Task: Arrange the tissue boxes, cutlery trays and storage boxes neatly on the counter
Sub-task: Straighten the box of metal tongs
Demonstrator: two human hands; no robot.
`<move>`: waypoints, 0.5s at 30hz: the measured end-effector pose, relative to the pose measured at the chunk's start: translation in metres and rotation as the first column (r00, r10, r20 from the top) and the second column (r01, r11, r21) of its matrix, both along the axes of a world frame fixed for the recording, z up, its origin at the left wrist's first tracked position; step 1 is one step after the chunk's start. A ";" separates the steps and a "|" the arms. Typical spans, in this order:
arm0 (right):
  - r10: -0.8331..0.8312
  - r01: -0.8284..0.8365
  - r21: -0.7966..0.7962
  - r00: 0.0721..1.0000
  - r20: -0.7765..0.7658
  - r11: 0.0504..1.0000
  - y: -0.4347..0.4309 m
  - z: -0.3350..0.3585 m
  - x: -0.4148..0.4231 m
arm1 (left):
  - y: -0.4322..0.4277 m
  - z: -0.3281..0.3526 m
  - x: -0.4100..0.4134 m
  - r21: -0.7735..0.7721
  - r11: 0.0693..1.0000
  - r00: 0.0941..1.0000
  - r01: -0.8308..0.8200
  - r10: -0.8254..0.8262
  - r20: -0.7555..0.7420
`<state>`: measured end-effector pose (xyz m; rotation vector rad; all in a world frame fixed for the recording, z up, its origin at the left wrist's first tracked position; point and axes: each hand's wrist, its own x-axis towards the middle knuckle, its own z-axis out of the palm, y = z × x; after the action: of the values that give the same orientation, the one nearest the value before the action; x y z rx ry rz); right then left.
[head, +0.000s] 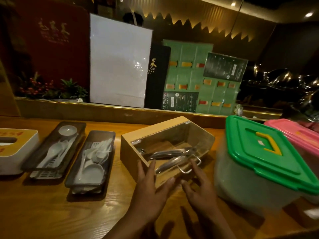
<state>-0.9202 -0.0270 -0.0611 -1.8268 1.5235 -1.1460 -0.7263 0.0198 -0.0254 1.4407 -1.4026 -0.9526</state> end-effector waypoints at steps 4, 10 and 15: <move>-0.153 0.158 0.073 0.986 -0.070 0.985 -0.053 0.000 -0.049 | -0.024 -0.006 -0.025 0.048 0.986 0.987 -0.162 0.161 0.029; -0.193 0.202 0.099 0.976 -0.098 0.974 -0.090 -0.006 -0.045 | -0.041 -0.015 -0.021 -0.055 0.934 0.930 -0.352 0.356 0.089; -0.258 0.262 0.097 0.965 -0.052 0.960 -0.106 -0.006 -0.045 | -0.055 -0.012 0.001 -0.107 0.904 0.888 -0.414 0.427 0.169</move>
<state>-0.9653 -0.1332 -0.0669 -1.6238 1.8533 -1.1296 -0.7257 -0.0351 -0.0374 1.7274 -1.1670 -0.4948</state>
